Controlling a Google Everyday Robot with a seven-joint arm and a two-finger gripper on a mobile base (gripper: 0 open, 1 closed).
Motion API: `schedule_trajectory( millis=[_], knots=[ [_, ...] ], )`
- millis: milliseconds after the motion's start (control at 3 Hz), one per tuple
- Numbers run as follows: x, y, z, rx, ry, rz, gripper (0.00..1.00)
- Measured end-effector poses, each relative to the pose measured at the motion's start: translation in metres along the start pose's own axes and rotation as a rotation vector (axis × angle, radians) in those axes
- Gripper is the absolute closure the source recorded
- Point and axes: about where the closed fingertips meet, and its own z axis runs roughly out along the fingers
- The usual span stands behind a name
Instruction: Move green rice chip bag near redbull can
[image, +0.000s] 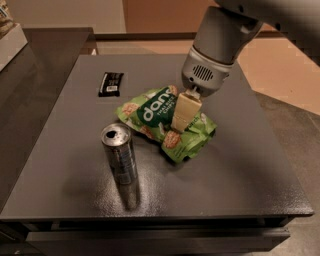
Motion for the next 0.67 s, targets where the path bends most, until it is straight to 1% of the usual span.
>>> schedule_trajectory(
  millis=[333,667],
  knots=[
    [0.003,0.018,0.004,-0.020,0.010,-0.014,1.00],
    [0.006,0.030,0.008,-0.031,0.015,-0.009,0.82]
  ],
)
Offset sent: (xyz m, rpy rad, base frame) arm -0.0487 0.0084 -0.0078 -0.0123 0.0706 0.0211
